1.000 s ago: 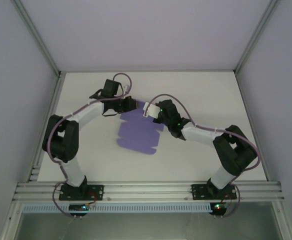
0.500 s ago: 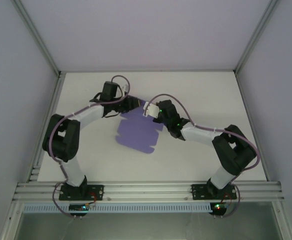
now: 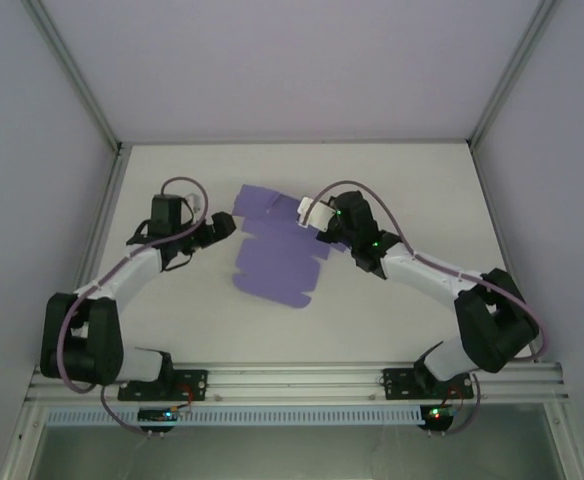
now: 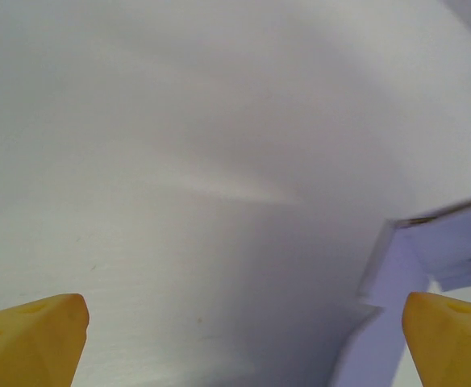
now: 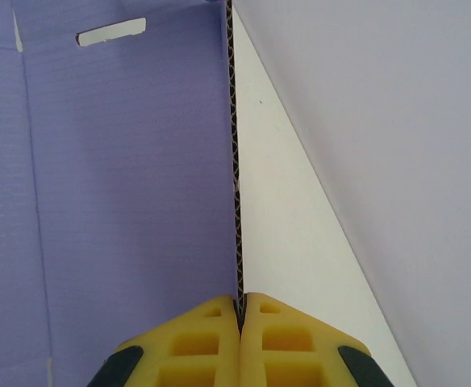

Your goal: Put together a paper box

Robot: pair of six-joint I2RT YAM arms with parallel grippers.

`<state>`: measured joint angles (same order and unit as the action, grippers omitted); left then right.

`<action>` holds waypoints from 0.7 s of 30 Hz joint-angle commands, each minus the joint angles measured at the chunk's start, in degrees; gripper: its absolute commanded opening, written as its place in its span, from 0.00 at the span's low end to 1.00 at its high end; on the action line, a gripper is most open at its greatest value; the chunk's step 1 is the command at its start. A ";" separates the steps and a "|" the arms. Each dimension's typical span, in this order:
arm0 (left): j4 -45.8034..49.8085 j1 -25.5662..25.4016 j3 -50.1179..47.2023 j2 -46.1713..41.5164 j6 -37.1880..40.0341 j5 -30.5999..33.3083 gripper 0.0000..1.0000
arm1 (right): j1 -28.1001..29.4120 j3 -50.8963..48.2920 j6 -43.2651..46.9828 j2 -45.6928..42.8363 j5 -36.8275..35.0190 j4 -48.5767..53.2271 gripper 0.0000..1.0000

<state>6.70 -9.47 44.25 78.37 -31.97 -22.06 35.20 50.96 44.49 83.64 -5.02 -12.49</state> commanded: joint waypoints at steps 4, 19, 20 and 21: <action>-9.47 -0.02 -0.60 5.16 1.49 -7.94 0.89 | -0.40 1.98 -4.43 -1.90 2.81 0.69 0.00; -37.50 -1.60 -5.30 11.81 -4.65 -24.83 0.81 | -0.31 1.80 -6.47 -2.73 4.80 -0.93 0.00; -38.99 -1.84 -5.64 12.29 -5.14 -25.43 0.80 | -0.35 1.73 -6.65 -2.69 4.99 -1.02 0.00; -40.52 -2.03 -5.80 12.74 -5.70 -26.14 0.80 | -0.31 1.86 -6.68 -2.62 5.03 -1.23 0.00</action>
<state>-24.08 -9.65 38.98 90.28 -35.66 -40.51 34.02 50.96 39.81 82.15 -3.42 -12.14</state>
